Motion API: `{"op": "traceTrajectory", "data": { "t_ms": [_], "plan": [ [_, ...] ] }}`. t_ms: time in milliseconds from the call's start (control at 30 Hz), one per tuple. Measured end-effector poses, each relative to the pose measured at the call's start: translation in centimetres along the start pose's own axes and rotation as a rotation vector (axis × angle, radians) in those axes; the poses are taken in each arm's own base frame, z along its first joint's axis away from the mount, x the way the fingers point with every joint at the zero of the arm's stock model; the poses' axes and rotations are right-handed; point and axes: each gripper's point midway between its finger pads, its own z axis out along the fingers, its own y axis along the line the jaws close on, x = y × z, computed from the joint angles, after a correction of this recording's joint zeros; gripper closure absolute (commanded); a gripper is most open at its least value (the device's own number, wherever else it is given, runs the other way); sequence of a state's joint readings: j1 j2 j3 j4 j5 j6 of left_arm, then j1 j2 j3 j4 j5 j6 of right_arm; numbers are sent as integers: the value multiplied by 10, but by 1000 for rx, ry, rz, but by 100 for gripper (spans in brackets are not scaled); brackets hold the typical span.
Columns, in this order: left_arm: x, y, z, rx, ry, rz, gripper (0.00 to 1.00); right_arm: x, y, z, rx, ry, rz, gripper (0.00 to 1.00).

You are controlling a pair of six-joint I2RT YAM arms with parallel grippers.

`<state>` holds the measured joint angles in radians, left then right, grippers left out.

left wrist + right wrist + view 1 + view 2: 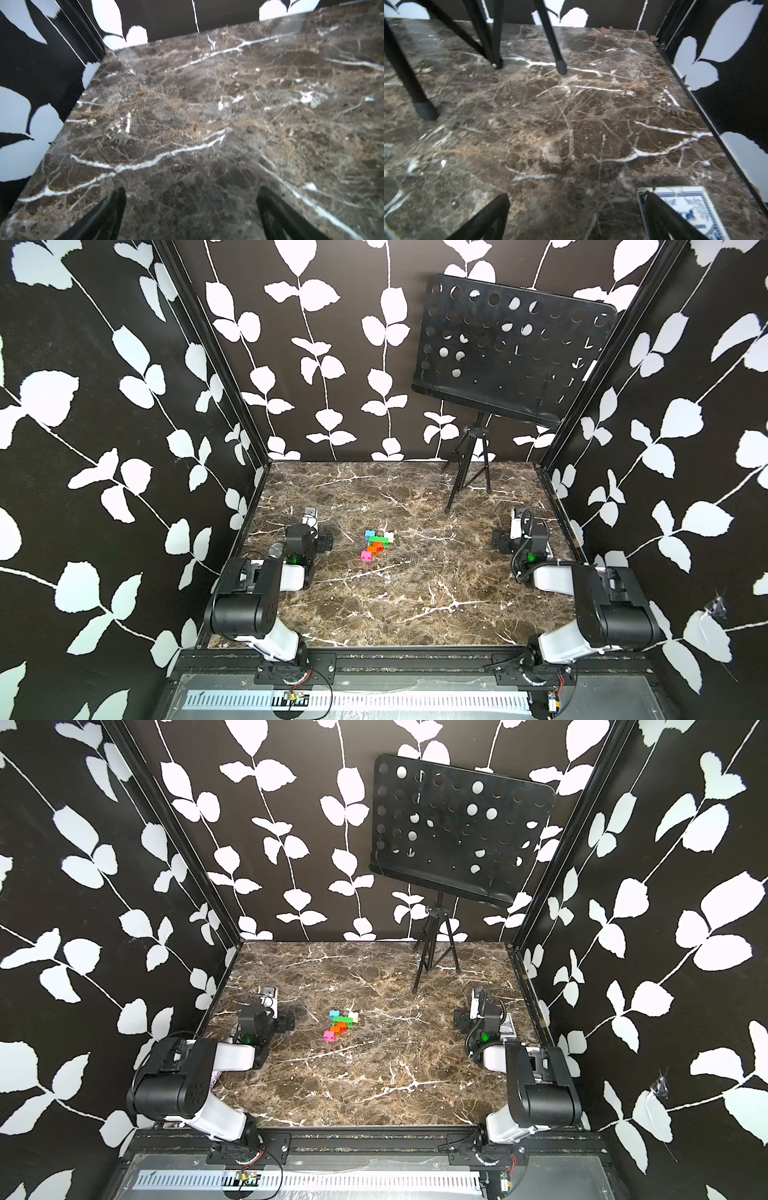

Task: Assemble the letter y with lego
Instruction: Reset both arms

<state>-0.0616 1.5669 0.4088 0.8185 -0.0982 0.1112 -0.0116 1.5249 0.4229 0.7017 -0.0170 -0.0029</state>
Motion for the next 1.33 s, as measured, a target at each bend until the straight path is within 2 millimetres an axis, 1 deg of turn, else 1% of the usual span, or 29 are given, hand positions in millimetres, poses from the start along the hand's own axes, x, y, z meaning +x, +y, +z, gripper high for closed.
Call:
{"op": "traceTrajectory", "data": {
  "t_ms": [67,200,600,1333],
  "plan": [
    [-2,0,0,-2,-9,-2,1,4,3,0,-10,1,-7,1],
    [-5,1,0,-4,-21,-4,1,-3,3,0,-8,-30,-8,1],
    [-6,1,0,-5,-25,-5,1,-8,1,0,2,-50,-7,1],
    [-6,2,0,-11,-24,-5,1,-9,1,0,2,-50,-9,1]
  ]
}}
